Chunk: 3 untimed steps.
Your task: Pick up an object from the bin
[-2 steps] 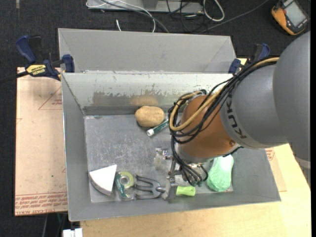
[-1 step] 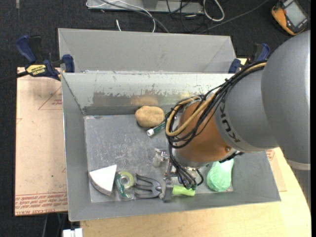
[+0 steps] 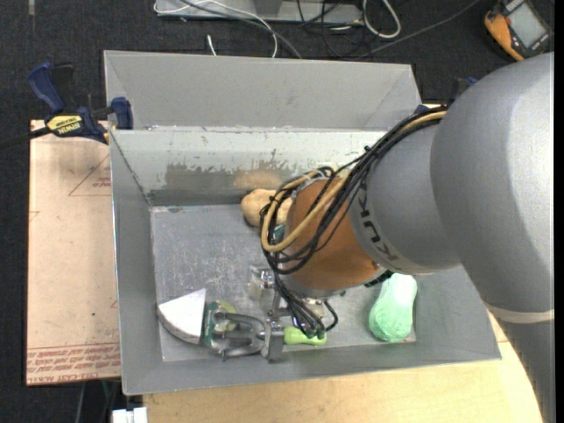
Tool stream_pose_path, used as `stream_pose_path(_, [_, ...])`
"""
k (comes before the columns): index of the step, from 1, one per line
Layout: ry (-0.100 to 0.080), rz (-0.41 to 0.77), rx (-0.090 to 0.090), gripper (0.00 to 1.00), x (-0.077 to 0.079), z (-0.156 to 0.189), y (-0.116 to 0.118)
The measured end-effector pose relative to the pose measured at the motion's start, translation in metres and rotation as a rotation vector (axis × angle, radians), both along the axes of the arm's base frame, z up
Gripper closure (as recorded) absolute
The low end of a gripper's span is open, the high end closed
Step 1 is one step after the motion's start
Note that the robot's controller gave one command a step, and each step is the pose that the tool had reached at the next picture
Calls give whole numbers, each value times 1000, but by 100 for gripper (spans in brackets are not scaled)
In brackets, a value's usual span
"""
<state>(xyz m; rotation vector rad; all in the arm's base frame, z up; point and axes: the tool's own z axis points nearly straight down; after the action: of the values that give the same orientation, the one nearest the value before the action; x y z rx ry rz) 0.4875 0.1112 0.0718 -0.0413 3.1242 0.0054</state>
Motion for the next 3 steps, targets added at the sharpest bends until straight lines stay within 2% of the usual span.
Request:
stream_pose_path(1, [2,4,-3,0,5,-1,24])
stream_pose_path(2, [0,15,5,0,20,-1,38])
stream_pose_path(3, [-8,12,5,0,-3,0,55])
